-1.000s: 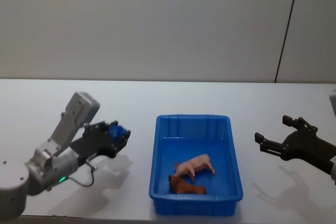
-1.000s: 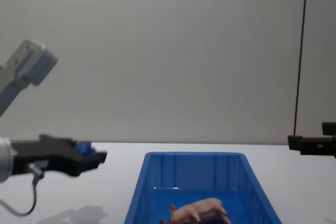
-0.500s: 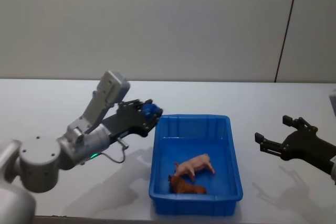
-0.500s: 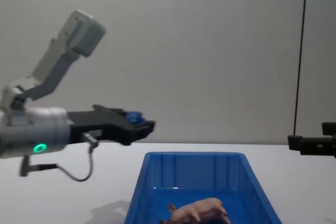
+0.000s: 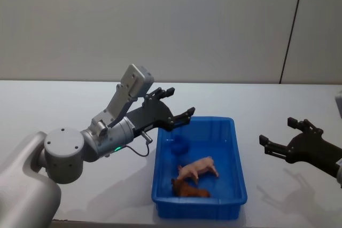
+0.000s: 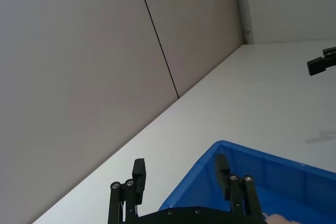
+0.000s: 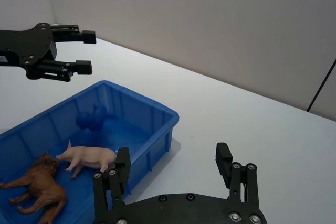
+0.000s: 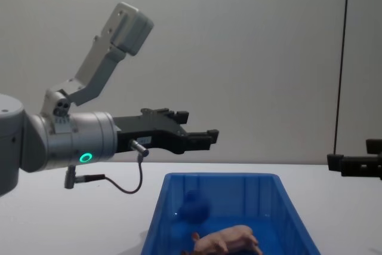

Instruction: Pick up the two dolls from the table and place them into the box.

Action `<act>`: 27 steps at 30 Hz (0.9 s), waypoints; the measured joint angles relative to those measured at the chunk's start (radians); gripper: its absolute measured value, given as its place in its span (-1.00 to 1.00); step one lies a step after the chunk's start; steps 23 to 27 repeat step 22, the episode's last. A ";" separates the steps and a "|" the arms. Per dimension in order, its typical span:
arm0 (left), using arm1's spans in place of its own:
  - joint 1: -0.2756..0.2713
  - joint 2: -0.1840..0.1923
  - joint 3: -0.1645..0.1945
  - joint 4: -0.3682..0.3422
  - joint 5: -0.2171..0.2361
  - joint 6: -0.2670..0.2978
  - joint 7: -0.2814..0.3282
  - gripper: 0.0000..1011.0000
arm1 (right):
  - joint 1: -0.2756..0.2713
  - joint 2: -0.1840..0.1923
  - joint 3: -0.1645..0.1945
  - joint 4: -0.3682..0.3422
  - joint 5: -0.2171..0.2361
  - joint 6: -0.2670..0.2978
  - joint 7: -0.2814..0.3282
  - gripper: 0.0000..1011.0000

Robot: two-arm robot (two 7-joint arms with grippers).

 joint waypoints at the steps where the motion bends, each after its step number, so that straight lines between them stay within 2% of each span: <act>1: -0.003 -0.003 0.002 0.003 -0.001 -0.003 0.000 0.67 | 0.000 0.000 0.000 0.000 0.000 0.000 0.000 0.98; 8: -0.004 -0.007 0.008 -0.007 -0.002 -0.013 0.003 0.98 | 0.000 0.000 0.000 0.000 0.000 0.000 0.000 0.98; 27: 0.006 -0.004 0.011 -0.037 -0.002 -0.016 0.015 0.98 | 0.000 0.000 0.000 0.000 0.000 0.000 0.000 0.98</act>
